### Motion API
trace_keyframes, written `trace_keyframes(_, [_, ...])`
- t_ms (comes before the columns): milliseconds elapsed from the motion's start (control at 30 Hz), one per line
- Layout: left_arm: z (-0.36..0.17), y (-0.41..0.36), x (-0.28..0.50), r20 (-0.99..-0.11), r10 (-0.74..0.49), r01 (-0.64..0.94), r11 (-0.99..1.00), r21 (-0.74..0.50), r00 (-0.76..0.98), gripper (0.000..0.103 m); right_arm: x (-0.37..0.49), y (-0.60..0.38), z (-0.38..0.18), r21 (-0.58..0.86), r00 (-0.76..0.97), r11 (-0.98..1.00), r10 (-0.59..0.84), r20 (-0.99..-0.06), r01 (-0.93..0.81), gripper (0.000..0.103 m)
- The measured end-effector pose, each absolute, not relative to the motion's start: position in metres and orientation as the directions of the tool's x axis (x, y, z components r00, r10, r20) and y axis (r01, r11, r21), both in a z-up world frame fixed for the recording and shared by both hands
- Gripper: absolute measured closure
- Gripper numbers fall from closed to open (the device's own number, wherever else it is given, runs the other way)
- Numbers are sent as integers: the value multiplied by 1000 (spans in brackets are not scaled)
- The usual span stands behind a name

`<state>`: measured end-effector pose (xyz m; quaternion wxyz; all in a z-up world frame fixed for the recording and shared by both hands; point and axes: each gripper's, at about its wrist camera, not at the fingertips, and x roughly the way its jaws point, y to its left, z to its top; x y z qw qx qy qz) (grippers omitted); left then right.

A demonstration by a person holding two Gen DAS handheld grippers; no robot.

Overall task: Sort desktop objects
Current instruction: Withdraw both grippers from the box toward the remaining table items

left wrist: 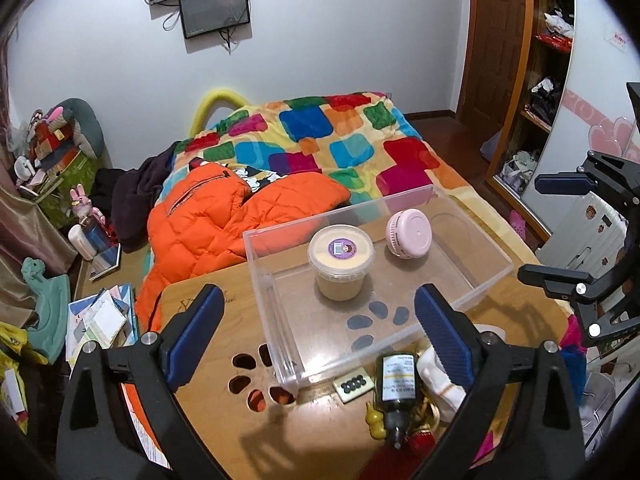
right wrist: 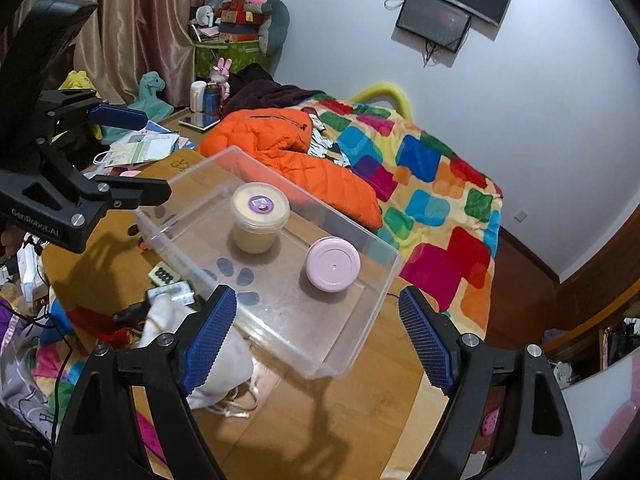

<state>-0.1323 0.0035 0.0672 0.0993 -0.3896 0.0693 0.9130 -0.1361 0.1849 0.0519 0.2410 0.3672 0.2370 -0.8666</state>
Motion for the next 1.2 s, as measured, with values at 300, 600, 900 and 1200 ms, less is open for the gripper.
trace_keyframes(300, [74, 7, -94, -691, 134, -237, -970, 55, -710, 5, -104, 196, 55, -222, -631, -780, -266, -729, 585, 21])
trace_keyframes(600, [49, 7, -65, -700, 167, -246, -969, 13, -694, 4, -84, 206, 33, -154, -600, -796, -299, -742, 586, 21])
trace_keyframes(900, [21, 5, -40, -700, 182, -242, -970, -14, -690, 4, -69, 207, 2, -105, -577, -802, -325, -749, 588, 21])
trace_keyframes(1200, [-8, 6, -22, -724, 220, -264, -963, -54, -654, 4, -74, 214, -22, -42, -547, -817, -346, -762, 576, 21])
